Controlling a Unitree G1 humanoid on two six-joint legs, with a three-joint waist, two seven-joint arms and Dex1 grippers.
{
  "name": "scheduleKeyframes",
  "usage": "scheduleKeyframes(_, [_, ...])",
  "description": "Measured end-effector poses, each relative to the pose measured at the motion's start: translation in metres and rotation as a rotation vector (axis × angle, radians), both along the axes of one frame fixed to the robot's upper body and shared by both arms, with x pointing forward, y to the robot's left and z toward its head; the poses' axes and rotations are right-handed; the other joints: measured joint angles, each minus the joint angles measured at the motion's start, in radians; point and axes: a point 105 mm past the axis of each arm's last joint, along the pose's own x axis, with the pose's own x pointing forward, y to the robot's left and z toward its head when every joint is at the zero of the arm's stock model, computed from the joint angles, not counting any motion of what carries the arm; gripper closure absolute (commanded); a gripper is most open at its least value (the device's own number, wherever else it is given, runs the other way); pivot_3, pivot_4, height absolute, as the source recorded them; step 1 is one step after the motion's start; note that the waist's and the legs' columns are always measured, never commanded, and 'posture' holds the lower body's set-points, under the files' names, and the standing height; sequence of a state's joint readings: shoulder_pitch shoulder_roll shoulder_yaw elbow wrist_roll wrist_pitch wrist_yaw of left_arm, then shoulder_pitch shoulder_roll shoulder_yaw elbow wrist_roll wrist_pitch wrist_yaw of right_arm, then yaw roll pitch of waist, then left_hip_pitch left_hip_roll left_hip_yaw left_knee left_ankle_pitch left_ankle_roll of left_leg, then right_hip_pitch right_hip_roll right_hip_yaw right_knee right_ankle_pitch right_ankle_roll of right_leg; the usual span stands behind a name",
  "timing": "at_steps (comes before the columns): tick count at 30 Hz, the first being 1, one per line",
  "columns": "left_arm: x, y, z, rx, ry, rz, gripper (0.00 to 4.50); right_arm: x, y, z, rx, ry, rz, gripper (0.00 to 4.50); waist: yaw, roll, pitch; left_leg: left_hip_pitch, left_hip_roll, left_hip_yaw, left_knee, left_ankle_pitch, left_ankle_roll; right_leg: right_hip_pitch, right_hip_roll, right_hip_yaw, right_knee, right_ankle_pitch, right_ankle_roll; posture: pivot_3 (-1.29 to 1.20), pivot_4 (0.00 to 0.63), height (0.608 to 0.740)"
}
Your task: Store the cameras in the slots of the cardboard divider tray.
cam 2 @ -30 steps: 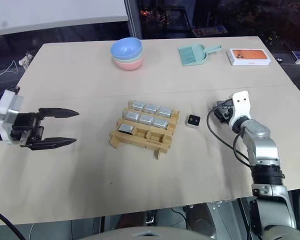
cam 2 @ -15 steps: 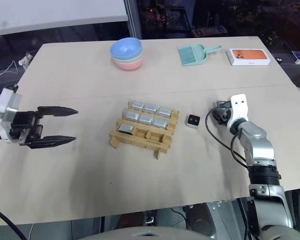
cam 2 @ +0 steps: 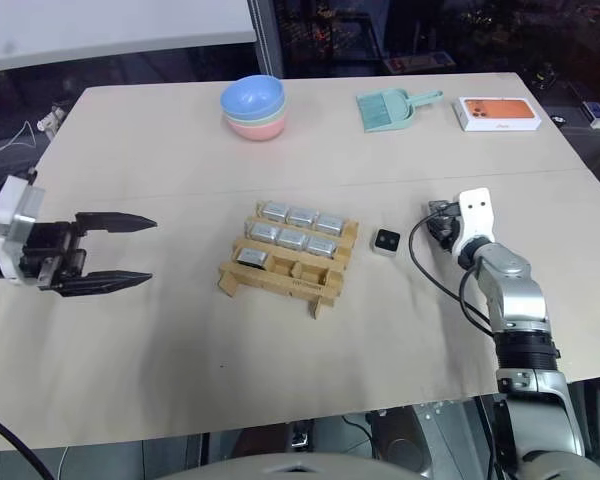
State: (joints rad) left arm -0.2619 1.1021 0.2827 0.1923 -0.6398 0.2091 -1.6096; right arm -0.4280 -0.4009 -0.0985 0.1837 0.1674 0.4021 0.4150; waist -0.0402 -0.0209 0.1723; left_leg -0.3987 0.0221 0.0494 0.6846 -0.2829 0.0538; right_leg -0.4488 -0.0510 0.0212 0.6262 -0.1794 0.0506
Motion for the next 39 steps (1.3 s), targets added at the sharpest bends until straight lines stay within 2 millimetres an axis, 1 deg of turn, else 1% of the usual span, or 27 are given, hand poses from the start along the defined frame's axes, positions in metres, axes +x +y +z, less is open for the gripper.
scheduleKeyframes(1, [0.000,0.000,-0.001,0.003,0.004,0.001,0.14,0.000,0.002,0.002,-0.002,-0.007,0.009,2.57,0.000,0.000,0.000,0.000,0.000,0.000,0.000,0.000,0.000,0.000,0.000,0.000,0.000,0.000,0.000,0.00,0.150,0.740])
scheduleKeyframes(4, [0.003,-0.001,-0.005,-0.003,0.033,0.009,0.14,-0.006,0.023,0.021,-0.044,-0.083,0.124,2.57,0.000,0.000,0.000,0.000,0.000,0.000,0.000,0.000,0.000,0.000,0.001,0.000,0.000,0.000,0.000,0.00,0.150,0.740])
scheduleKeyframes(6, [0.008,-0.006,-0.002,-0.037,0.031,0.014,0.14,-0.014,0.048,0.039,-0.104,-0.167,0.256,2.57,0.000,0.000,0.000,0.000,0.000,-0.001,0.000,0.000,0.000,0.000,0.001,0.000,0.000,0.000,0.000,0.00,0.150,0.740])
scheduleKeyframes(7, [0.009,-0.007,-0.001,-0.045,0.031,0.015,0.14,-0.016,0.054,0.043,-0.113,-0.183,0.283,2.57,0.001,0.000,0.000,0.000,0.000,-0.001,0.001,0.000,0.000,0.000,0.001,-0.001,0.000,0.000,0.000,0.00,0.150,0.740])
scheduleKeyframes(8, [0.012,-0.010,0.001,-0.065,0.029,0.012,0.14,-0.021,0.066,0.050,-0.130,-0.218,0.340,2.57,0.001,0.000,0.000,0.000,0.000,-0.001,0.001,0.000,0.000,0.000,0.001,-0.001,0.001,0.000,0.000,0.00,0.150,0.740])
scheduleKeyframes(9, [0.020,-0.021,0.004,-0.127,0.031,-0.006,0.14,-0.034,0.095,0.060,-0.194,-0.286,0.496,2.57,0.003,0.000,0.000,0.000,-0.001,-0.001,0.001,0.000,0.000,0.000,0.001,-0.001,0.001,0.000,0.000,0.00,0.150,0.740])
scheduleKeyframes(12, [0.029,-0.036,0.004,-0.216,0.041,-0.021,0.14,-0.050,0.123,0.063,-0.282,-0.350,0.656,2.57,0.007,-0.001,0.000,0.000,-0.001,-0.001,0.002,0.000,0.000,0.001,0.001,-0.001,0.001,0.000,0.000,0.00,0.150,0.740])
scheduleKeyframes(13, [0.036,-0.046,0.005,-0.259,0.040,-0.026,0.14,-0.056,0.135,0.064,-0.326,-0.382,0.718,2.57,0.010,-0.001,0.000,-0.001,-0.001,-0.001,0.003,0.000,0.000,0.001,0.001,-0.002,0.001,0.000,0.000,0.00,0.150,0.740])
scheduleKeyframes(14, [0.039,-0.051,0.005,-0.278,0.043,-0.028,0.14,-0.058,0.142,0.064,-0.344,-0.398,0.750,2.57,0.010,-0.001,0.000,-0.001,-0.002,-0.001,0.004,0.000,0.000,0.001,0.001,-0.002,0.001,0.000,0.000,0.00,0.150,0.740])
scheduleKeyframes(15, [0.046,-0.062,0.004,-0.324,0.053,-0.022,0.14,-0.062,0.150,0.066,-0.396,-0.443,0.791,2.57,0.011,-0.001,0.000,-0.001,-0.002,-0.001,0.004,0.000,0.000,0.001,0.000,-0.001,0.001,0.000,0.000,0.00,0.150,0.740])
scheduleKeyframes(16, [0.049,-0.069,0.003,-0.341,0.062,-0.022,0.14,-0.065,0.156,0.067,-0.420,-0.470,0.816,2.57,0.011,-0.002,0.000,-0.001,-0.002,-0.001,0.004,0.000,0.000,0.001,0.001,-0.001,0.001,0.000,0.000,0.00,0.150,0.740])
scheduleKeyframes(18, [0.058,-0.088,-0.003,-0.401,0.117,-0.006,0.14,-0.068,0.166,0.072,-0.515,-0.557,0.858,2.57,0.011,-0.003,0.000,-0.001,-0.002,-0.002,0.004,0.000,0.000,0.001,0.001,-0.001,0.002,0.000,0.001,0.00,0.150,0.740])
scheduleKeyframes(20, [0.066,-0.101,-0.007,-0.444,0.174,0.022,0.14,-0.069,0.173,0.076,-0.584,-0.631,0.875,2.57,0.010,-0.003,0.000,-0.001,-0.002,-0.002,0.004,0.000,-0.001,0.001,0.001,-0.001,0.002,0.000,0.000,0.00,0.150,0.740])
scheduleKeyframes(22, [0.064,-0.116,-0.013,-0.441,0.233,0.002,0.14,-0.069,0.178,0.080,-0.653,-0.707,0.879,2.57,0.007,-0.003,0.000,-0.001,-0.002,-0.002,0.004,0.001,-0.001,0.001,0.001,-0.001,0.002,0.001,0.000,0.00,0.150,0.740])
scheduleKeyframes(23, [0.063,-0.123,-0.014,-0.440,0.268,-0.008,0.14,-0.069,0.181,0.081,-0.716,-0.760,0.887,2.57,0.005,-0.003,0.000,-0.001,-0.002,-0.002,0.004,0.003,-0.004,0.001,0.001,-0.001,0.002,0.000,0.000,0.00,0.150,0.740])
scheduleKeyframes(29, [0.062,-0.132,-0.009,-0.443,0.334,-0.027,0.14,-0.071,0.188,0.082,-0.862,-0.909,0.905,2.57,0.003,-0.003,0.000,-0.001,-0.002,-0.002,0.004,0.003,-0.005,0.001,0.001,-0.001,0.002,0.000,0.000,0.00,0.150,0.740])
scheduleKeyframes(33, [0.062,-0.134,-0.004,-0.451,0.342,-0.042,0.14,-0.073,0.191,0.078,-0.900,-0.946,0.925,2.57,0.004,-0.003,0.000,-0.001,-0.002,-0.002,0.004,0.003,-0.005,0.001,0.001,-0.001,0.002,0.000,0.000,0.00,0.150,0.740])
scheduleKeyframes(36, [0.061,-0.135,-0.004,-0.453,0.360,-0.050,0.14,-0.072,0.191,0.075,-0.914,-0.949,0.926,2.57,0.004,-0.003,0.000,-0.001,-0.002,-0.002,0.004,0.003,-0.006,0.001,0.001,-0.001,0.002,0.001,0.000,0.00,0.150,0.740])
scheduleKeyframes(37, [0.060,-0.134,-0.005,-0.451,0.364,-0.050,0.68,-0.073,0.192,0.075,-0.915,-0.952,0.927,2.57,0.004,-0.003,0.000,-0.001,-0.002,-0.002,0.004,0.003,-0.006,0.001,0.001,-0.001,0.002,0.001,0.000,0.00,0.150,0.740])
scheduleKeyframes(38, [0.060,-0.134,-0.005,-0.450,0.365,-0.050,0.93,-0.073,0.192,0.075,-0.915,-0.954,0.928,2.57,0.004,-0.003,0.000,-0.001,-0.002,-0.003,0.004,0.003,-0.006,0.001,0.001,-0.001,0.002,0.001,0.000,0.00,0.150,0.740])
scheduleKeyframes(39, [0.060,-0.134,-0.005,-0.447,0.369,-0.053,1.47,-0.073,0.193,0.075,-0.911,-0.958,0.928,2.57,0.004,-0.003,0.000,-0.001,-0.002,-0.002,0.004,0.003,-0.006,0.001,0.001,-0.001,0.002,0.001,0.000,0.00,0.150,0.740])
